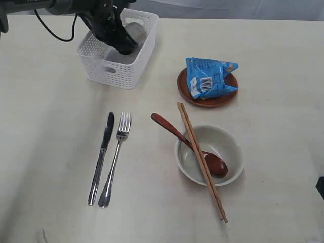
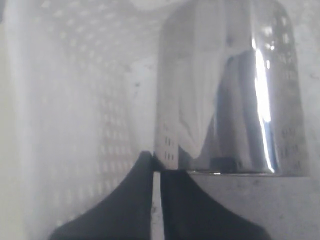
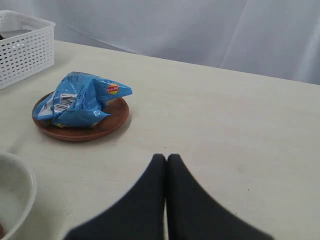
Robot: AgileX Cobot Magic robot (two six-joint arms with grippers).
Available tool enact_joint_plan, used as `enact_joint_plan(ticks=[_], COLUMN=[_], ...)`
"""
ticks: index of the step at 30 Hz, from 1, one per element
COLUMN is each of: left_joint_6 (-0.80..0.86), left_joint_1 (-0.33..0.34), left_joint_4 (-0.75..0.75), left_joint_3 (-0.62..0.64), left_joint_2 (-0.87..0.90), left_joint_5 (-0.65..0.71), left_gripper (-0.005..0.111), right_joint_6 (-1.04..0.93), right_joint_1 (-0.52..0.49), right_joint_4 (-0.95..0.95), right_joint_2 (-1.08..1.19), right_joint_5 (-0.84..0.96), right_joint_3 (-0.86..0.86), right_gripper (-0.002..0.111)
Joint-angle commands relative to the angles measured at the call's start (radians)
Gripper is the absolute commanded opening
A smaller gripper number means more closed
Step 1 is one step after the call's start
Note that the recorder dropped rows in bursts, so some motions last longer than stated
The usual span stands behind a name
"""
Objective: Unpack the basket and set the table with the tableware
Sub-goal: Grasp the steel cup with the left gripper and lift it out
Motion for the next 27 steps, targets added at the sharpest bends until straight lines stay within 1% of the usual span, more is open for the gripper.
enact_joint_plan(ticks=[1, 6, 11, 16, 23, 27], left_joint_6=[-0.038, 0.000, 0.107, 0.102, 0.087, 0.085], left_joint_1=[0.036, 0.057, 0.062, 0.062, 0.071, 0.071], left_joint_4=[0.029, 0.016, -0.134, -0.140, -0.155, -0.196], left_joint_3=[-0.002, -0.002, -0.002, -0.002, 0.001, 0.041], left_joint_2=[-0.033, -0.064, -0.080, -0.116, -0.221, -0.276], left_joint_5=[0.046, 0.066, 0.086, 0.117, 0.169, 0.205], left_gripper=[0.000, 0.000, 0.000, 0.000, 0.000, 0.000], right_joint_6=[0.004, 0.004, 0.004, 0.004, 0.004, 0.004], right_joint_1=[-0.007, -0.007, -0.007, -0.007, -0.007, -0.007], right_joint_4=[0.000, 0.000, 0.000, 0.000, 0.000, 0.000], right_joint_2=[-0.006, -0.006, -0.006, -0.006, -0.006, -0.006], right_joint_5=[0.000, 0.000, 0.000, 0.000, 0.000, 0.000], right_joint_3=[0.001, 0.001, 0.001, 0.001, 0.001, 0.001], right_gripper=[0.000, 0.000, 0.000, 0.000, 0.000, 0.000])
